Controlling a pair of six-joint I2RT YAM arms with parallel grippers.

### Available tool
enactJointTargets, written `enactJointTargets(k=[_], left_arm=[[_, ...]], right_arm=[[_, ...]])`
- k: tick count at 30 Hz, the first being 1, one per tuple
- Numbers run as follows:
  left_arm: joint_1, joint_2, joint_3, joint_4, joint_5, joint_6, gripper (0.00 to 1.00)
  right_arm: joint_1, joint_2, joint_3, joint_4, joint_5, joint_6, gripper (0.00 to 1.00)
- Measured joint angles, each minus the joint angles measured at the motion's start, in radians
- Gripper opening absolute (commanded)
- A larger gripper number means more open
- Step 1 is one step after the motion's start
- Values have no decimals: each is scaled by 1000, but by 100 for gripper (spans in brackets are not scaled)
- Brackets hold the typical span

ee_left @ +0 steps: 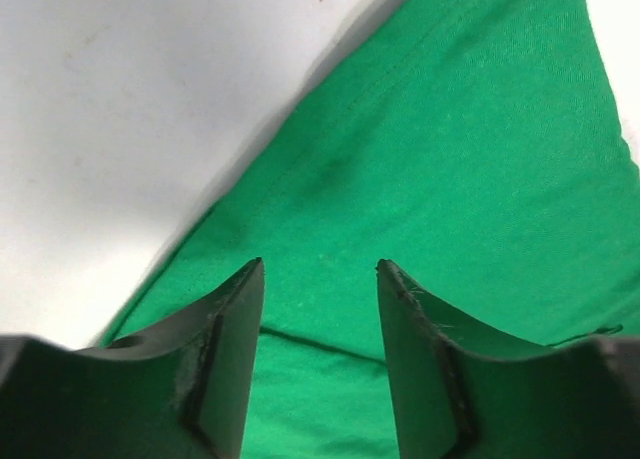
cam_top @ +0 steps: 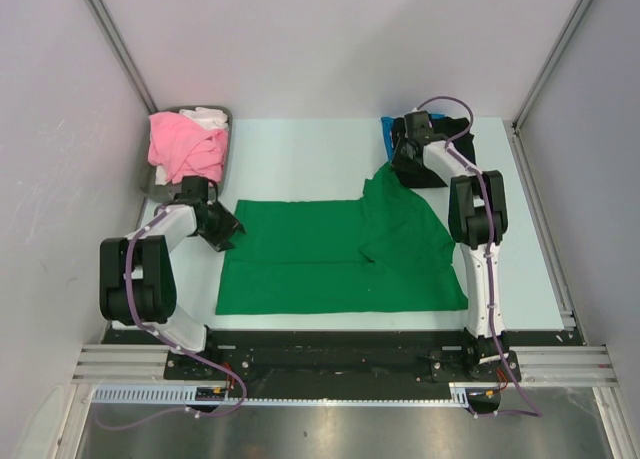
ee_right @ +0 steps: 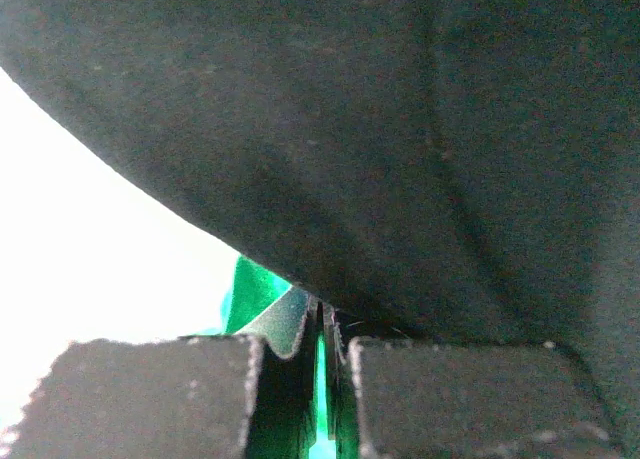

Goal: Fold and stack the t-shirts
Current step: Fold the tshirt

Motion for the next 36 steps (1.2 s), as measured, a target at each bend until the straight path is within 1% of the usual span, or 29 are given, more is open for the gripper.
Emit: enactJointTargets(k=[5,8,9,10,14,16,17,20,22,25,26,28,29,31,33,36], left_arm=[[1,13,50,-15,-39,2,50],[1,22,114,-24,-71,3,53],[1,29,137,-26,-84,6,56],[1,39,161,-27,-94,9,55],[0,103,255,-36,-140,36,48],[-4,142,300,-50,-170,58,42],[-7,164,324,-59,-181,74,36],[-19,228,388,-73,-209,126,30],[-28,250,402,-75,-220,154,32],[-40,277,417,-78,-225,195,39],[-43,287,422,-80,-228,207,45],[-57,307,435,-82,-246,232,52],[-67,320,446,-84,-259,241,59],[-87,338,465,-87,-278,259,66],[-109,352,486,-90,-300,271,66],[-132,374,522,-95,-328,287,62]], right_arm=[[19,-10,-3,6,24,-24,0],[32,-58,-53,24,29,-36,0],[39,-83,-78,35,27,-38,0],[48,-113,-105,43,26,-40,0],[91,-233,-186,77,23,-50,0],[108,-288,-215,95,23,-57,0],[120,-317,-233,107,24,-60,0],[151,-381,-258,128,24,-64,0],[161,-407,-275,142,24,-65,0],[163,-438,-321,159,24,-67,0],[161,-447,-341,162,26,-68,0],[156,-454,-368,163,29,-70,0],[153,-455,-379,163,29,-72,0],[145,-455,-395,163,29,-77,0],[138,-455,-406,164,29,-80,0],[131,-464,-428,171,27,-82,0]])
